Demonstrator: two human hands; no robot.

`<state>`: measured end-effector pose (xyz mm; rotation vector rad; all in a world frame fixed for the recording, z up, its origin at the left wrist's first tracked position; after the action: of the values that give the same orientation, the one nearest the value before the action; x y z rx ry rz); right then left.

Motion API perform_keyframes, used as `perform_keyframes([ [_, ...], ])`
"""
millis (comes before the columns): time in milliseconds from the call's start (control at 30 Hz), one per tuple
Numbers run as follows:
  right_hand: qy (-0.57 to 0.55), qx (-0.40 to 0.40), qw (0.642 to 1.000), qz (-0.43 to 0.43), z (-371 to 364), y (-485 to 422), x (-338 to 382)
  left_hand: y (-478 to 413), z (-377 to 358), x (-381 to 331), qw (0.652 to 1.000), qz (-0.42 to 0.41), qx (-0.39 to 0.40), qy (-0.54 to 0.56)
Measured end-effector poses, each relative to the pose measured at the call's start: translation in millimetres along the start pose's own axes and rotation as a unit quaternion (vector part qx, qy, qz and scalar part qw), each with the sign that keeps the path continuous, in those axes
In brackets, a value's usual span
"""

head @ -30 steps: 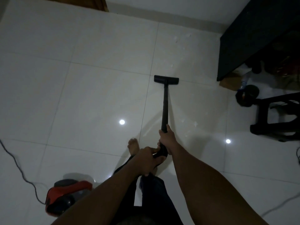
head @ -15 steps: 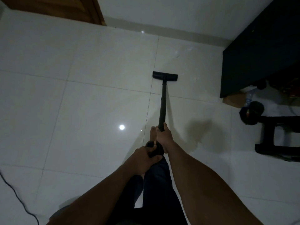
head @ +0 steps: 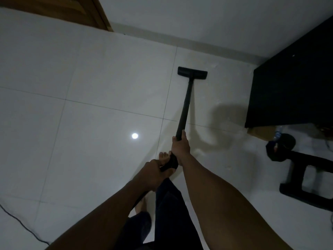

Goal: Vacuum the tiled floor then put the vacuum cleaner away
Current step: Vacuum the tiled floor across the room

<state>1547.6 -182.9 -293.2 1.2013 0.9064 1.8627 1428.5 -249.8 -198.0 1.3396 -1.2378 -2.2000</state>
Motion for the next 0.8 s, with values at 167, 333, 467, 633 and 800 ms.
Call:
perform_keyframes([
  [167, -0.031, 0.011, 0.999, -0.008, 17.9, -40.6, 48.8, -41.6, 19.9, -44.4, 1.0, -0.019, -0.003, 0.022],
  [333, -0.048, 0.017, 0.999, -0.015, 28.2, -72.2, 87.2, -76.9, 38.9, -70.3, 0.998, -0.018, -0.02, 0.057],
  [467, -0.062, 0.026, 0.998, -0.01, 27.6, -85.6, 109.0, -92.7, 53.5, -80.6, 0.998, -0.018, -0.026, 0.058],
  [633, -0.071, 0.035, 0.997, -0.01, 26.2, -90.7, 124.3, -101.1, 63.1, -84.2, 0.998, -0.021, -0.042, 0.052],
  [800, -0.048, 0.011, 0.999, 0.009, 29.7, -84.3, 126.9, -93.9, 64.6, -84.2, 0.996, -0.022, -0.054, 0.062],
])
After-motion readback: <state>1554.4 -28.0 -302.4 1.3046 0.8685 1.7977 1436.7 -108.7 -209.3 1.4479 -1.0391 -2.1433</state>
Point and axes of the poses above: each hand's wrist, its own y-axis away from the middle knuckle, its own z-axis out of the back of the hand, x = y × z, the point moved 9 cm from there along -y, towards the middle knuckle
